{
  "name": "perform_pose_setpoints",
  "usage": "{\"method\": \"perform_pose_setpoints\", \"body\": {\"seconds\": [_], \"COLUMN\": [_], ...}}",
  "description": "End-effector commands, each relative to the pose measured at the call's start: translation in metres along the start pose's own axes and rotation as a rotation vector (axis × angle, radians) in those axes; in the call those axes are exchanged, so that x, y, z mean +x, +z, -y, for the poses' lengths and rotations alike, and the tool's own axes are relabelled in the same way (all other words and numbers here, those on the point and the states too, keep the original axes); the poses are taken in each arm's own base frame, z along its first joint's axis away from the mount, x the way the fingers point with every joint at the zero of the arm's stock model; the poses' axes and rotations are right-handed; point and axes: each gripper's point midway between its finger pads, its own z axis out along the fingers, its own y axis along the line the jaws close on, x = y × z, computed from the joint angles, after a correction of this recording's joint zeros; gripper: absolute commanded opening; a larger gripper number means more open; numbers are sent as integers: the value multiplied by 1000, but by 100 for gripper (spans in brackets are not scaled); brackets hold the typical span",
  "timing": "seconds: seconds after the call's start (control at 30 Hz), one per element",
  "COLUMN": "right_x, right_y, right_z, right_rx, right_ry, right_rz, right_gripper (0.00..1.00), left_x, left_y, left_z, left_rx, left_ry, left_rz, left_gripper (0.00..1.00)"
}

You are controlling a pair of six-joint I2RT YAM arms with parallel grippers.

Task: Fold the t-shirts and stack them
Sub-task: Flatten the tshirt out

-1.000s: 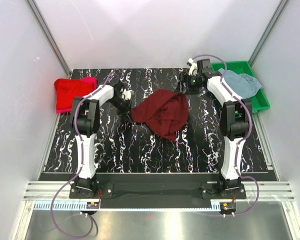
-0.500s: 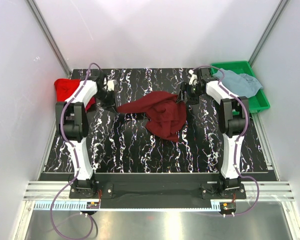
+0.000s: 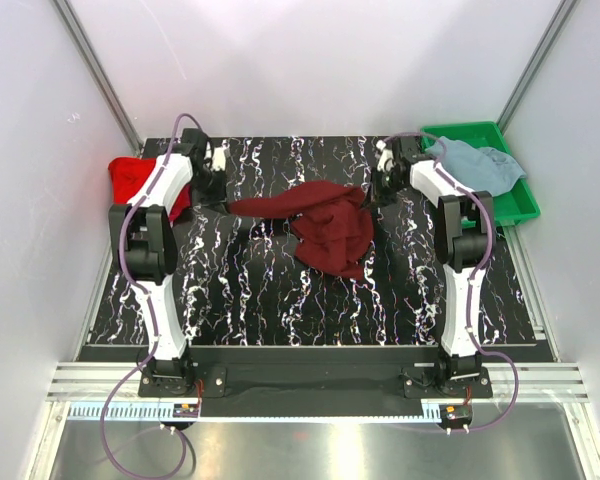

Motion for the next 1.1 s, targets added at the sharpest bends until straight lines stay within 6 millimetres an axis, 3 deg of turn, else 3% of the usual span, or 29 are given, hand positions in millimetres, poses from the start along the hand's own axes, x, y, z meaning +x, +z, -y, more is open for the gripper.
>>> {"method": "perform_pose_setpoints", "body": {"seconds": [0.0,0.13,0.17,0.23,0.37,0.5,0.57,0.73,0.8,0.83,0.97,1.07], "right_x": [-66,-123,-145,-169,-197,-206,-205,-182,-151,-150,-90,-57], "right_y": [-38,-88,-112,-146,-193,-230,-253,-283,-288,-285,-281,-264], "right_z": [-9,-34,-47,-68,-93,-121,-137,-169,-181,-182,-199,-201], "right_rx": [69,103,113,117,136,105,79,7,-36,-40,-114,-183], "right_ry": [-124,-268,-338,-413,-532,-604,-642,-698,-721,-721,-777,-730], "right_rz": [184,364,442,542,669,771,827,832,750,743,591,479], "right_gripper": [0,0,0,0,0,0,0,0,0,0,0,0], "left_x": [-27,-59,-66,-89,-128,-159,-170,-175,-166,-162,-134,-114], "left_y": [-31,-61,-68,-91,-134,-180,-205,-255,-269,-272,-283,-276], "left_z": [-15,-23,-23,-19,-4,11,19,36,41,42,47,48], "left_rx": [-88,-167,-177,-194,-198,-205,-207,-203,-209,-208,-202,-182], "left_ry": [30,84,96,123,171,201,214,233,242,241,227,214], "left_rz": [108,224,251,337,493,652,731,857,873,874,861,817], "left_gripper": [0,0,0,0,0,0,0,0,0,0,0,0]}}
